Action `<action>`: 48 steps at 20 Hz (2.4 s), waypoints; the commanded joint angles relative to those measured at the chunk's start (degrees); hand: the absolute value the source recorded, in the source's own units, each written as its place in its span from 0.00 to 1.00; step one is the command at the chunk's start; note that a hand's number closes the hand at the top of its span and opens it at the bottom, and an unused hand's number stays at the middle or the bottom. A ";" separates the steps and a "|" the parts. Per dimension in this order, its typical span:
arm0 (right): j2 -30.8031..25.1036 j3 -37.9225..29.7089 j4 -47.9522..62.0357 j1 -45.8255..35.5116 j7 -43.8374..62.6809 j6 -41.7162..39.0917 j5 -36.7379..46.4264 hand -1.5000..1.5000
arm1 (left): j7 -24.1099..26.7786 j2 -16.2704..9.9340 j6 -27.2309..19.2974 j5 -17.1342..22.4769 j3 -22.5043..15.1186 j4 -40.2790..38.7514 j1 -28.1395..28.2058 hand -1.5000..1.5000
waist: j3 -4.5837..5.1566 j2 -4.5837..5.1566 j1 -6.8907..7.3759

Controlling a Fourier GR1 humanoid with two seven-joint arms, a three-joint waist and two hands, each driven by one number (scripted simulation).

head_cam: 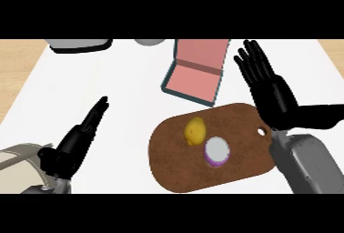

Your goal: Pick the can from the cutting board and place it in the cardboard box

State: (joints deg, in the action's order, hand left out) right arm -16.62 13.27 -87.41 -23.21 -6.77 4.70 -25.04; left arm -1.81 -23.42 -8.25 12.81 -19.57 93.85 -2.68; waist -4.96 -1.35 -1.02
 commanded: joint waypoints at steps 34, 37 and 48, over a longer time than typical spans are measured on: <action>-40.75 19.73 -48.01 7.26 63.25 -16.85 42.50 0.00 | 4.51 -0.39 14.94 -11.17 13.04 -0.42 -7.35 0.50 | 5.40 1.83 2.85; -36.02 24.54 -48.40 3.53 71.02 -19.82 41.87 0.00 | 5.45 0.01 15.05 -11.85 12.49 -1.85 -7.61 0.50 | 5.44 1.88 2.77; -17.27 36.54 -36.85 -6.46 87.34 -21.81 43.67 0.00 | 7.35 0.50 16.09 -11.49 14.32 -4.88 -7.48 0.50 | 5.23 1.22 2.02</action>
State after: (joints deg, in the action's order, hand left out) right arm -41.12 45.10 -126.70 -26.51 65.95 -13.70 16.77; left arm 3.67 -22.32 6.30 0.00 -6.64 90.27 -11.16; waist 0.22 0.03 1.12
